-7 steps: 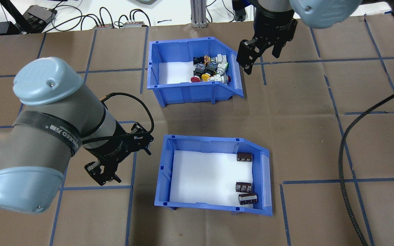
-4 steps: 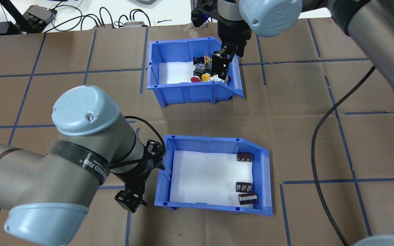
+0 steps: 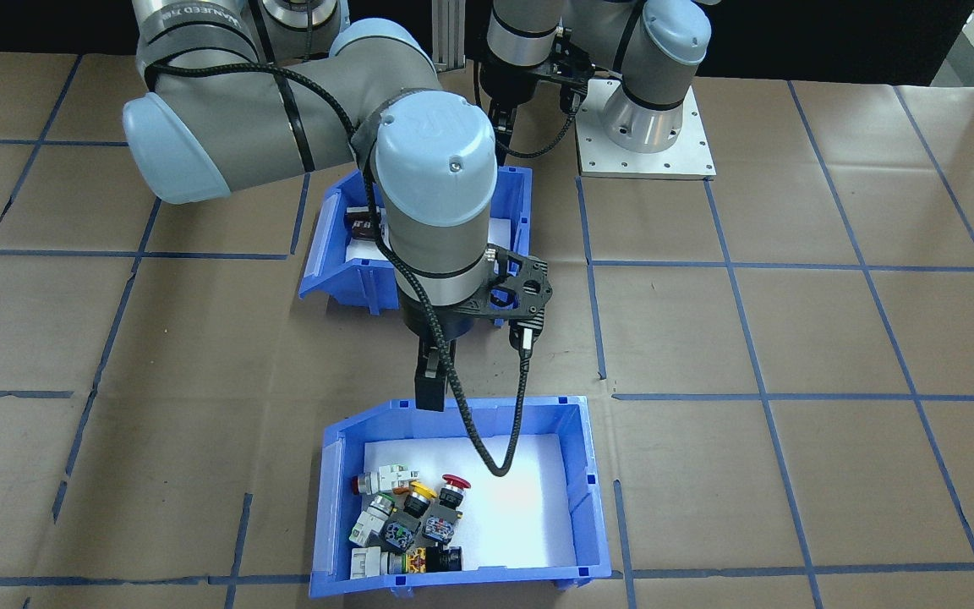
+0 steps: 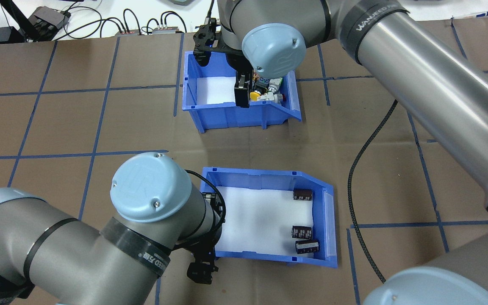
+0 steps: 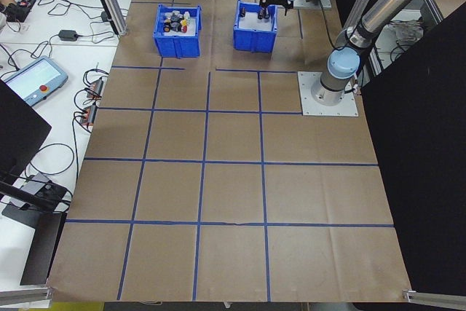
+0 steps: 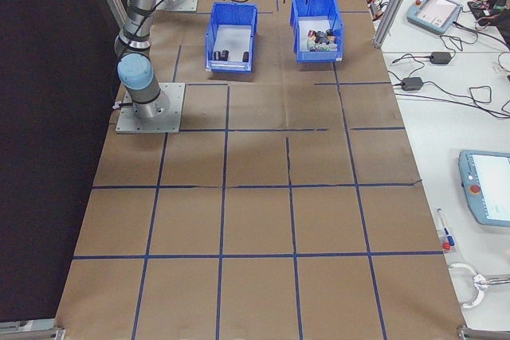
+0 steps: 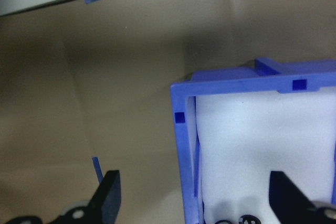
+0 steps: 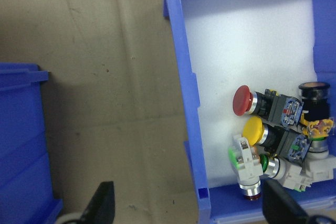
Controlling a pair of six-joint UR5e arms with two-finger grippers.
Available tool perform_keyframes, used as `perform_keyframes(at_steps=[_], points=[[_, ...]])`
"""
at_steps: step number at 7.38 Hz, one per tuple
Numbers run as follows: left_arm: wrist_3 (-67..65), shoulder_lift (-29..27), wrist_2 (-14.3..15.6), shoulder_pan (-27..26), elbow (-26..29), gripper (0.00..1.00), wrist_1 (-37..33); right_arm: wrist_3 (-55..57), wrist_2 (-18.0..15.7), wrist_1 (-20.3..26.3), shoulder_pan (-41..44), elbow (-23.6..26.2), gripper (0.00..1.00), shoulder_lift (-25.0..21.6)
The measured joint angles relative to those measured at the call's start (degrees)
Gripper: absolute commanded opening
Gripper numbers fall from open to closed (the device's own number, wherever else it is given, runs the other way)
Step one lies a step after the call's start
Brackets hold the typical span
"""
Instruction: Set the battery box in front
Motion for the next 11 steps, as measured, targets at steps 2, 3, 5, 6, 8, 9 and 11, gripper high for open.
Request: perform_keyframes(at_steps=[2, 3, 5, 6, 8, 9, 11], points=[[-1.07, -2.63, 0.30, -2.20, -1.57, 1.00, 6.28, -1.37, -2.00, -1.69, 2.02, -0.83, 1.00, 2.83], [-2.31, -4.71, 0.46, -4.11, -1.85, 1.00, 10.56, -1.52, -1.99, -1.95, 2.42, -1.22, 1.00, 4.43], [-4.27, -7.24, 0.61, -6.86, -2.84, 1.00, 14.02, -1.69, -1.87, -3.06, 2.73, -1.35, 1.00, 7.27], [-4.40, -7.74, 0.74, -7.32, -3.32, 1.00, 14.29, -1.78, -1.83, -4.84, 2.80, -1.35, 1.00, 8.66], [-4.61, -9.68, 2.68, -7.62, -3.65, 0.99, 14.47, -1.72, -1.77, -7.07, 3.60, -1.41, 0.69, 10.50], [-4.79, -10.93, 3.19, -7.75, -3.66, 0.98, 14.56, -1.73, -1.81, -7.33, 4.01, -1.42, 0.40, 10.85], [-5.10, -12.28, 3.25, -7.92, -3.77, 0.90, 14.48, -1.94, -2.23, -7.41, 4.17, -1.51, 0.05, 10.62]])
